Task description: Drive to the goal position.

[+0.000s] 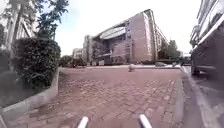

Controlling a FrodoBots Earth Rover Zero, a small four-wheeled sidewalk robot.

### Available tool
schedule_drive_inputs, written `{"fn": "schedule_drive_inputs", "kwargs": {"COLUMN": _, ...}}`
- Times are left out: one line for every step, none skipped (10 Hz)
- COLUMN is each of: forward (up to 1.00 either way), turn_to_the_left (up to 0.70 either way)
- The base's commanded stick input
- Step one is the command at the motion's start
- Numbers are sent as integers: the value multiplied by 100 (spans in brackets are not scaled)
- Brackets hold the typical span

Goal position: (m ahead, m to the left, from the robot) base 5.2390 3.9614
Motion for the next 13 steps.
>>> {"fn": "schedule_drive_inputs", "kwargs": {"forward": 70, "turn_to_the_left": 0}}
{"fn": "schedule_drive_inputs", "kwargs": {"forward": 70, "turn_to_the_left": 0}}
{"fn": "schedule_drive_inputs", "kwargs": {"forward": 70, "turn_to_the_left": 0}}
{"fn": "schedule_drive_inputs", "kwargs": {"forward": 70, "turn_to_the_left": 2}}
{"fn": "schedule_drive_inputs", "kwargs": {"forward": 70, "turn_to_the_left": 10}}
{"fn": "schedule_drive_inputs", "kwargs": {"forward": 70, "turn_to_the_left": 14}}
{"fn": "schedule_drive_inputs", "kwargs": {"forward": 70, "turn_to_the_left": 14}}
{"fn": "schedule_drive_inputs", "kwargs": {"forward": 70, "turn_to_the_left": 11}}
{"fn": "schedule_drive_inputs", "kwargs": {"forward": 70, "turn_to_the_left": 4}}
{"fn": "schedule_drive_inputs", "kwargs": {"forward": 70, "turn_to_the_left": 4}}
{"fn": "schedule_drive_inputs", "kwargs": {"forward": 70, "turn_to_the_left": 5}}
{"fn": "schedule_drive_inputs", "kwargs": {"forward": 70, "turn_to_the_left": 8}}
{"fn": "schedule_drive_inputs", "kwargs": {"forward": 70, "turn_to_the_left": 7}}
